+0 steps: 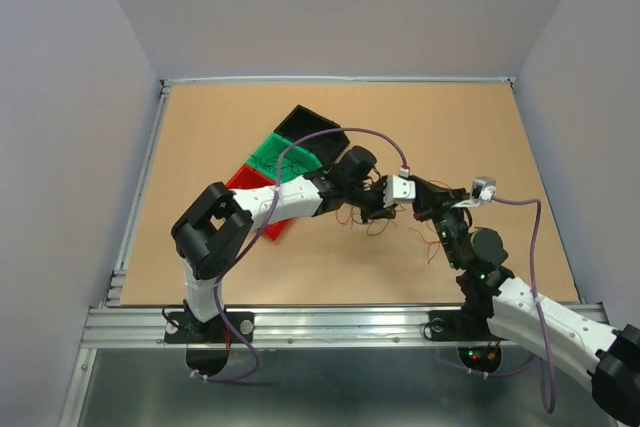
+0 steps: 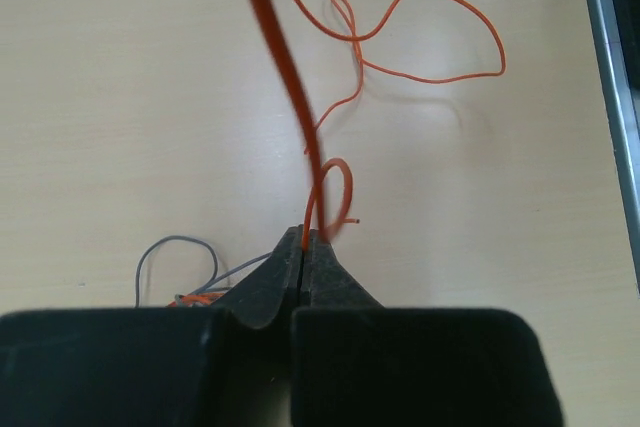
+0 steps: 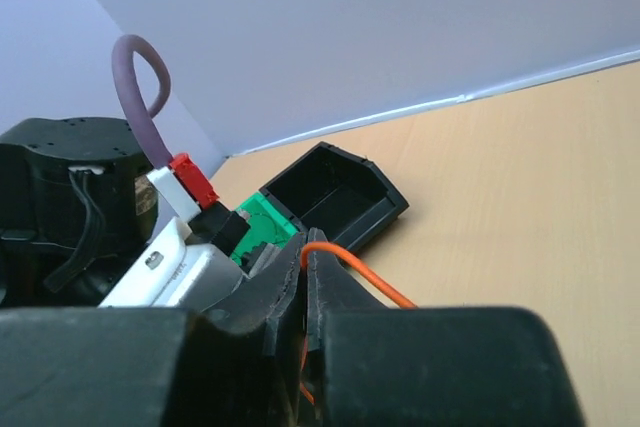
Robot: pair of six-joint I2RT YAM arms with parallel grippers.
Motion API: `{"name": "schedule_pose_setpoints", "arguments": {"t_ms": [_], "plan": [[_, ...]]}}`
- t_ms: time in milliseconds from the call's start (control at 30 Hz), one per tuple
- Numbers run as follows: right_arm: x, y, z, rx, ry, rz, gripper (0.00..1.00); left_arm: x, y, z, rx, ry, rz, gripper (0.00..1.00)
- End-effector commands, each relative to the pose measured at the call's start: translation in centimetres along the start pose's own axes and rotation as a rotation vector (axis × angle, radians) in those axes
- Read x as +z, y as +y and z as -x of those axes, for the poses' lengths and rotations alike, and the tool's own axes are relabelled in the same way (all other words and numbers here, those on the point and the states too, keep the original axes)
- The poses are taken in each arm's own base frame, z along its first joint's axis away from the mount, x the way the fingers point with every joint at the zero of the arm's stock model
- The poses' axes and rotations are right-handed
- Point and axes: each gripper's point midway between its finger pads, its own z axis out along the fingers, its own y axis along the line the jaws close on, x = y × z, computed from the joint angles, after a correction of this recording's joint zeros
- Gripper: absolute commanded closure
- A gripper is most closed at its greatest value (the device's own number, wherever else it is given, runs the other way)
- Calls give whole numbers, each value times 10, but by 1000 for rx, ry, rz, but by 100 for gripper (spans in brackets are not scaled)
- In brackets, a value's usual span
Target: Untangle the cables
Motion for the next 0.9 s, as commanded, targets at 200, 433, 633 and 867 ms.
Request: {"name": "schedule_pose_setpoints", "arguments": {"t_ms": [200,433,633,867], "plan": [[-17,38,-7,-147,38,269,55,-71,3,116,-36,-217,83,100],[-42,76,-38,-234,156,575,24,-126,-13,171,-21,-351,99,100],[-16,89,-64,-253,270,615,20,-172,-27,217,43,-455,130,100],[37,77,-108,-247,383,485,47,-241,3,273,119,-508,403,100]]}}
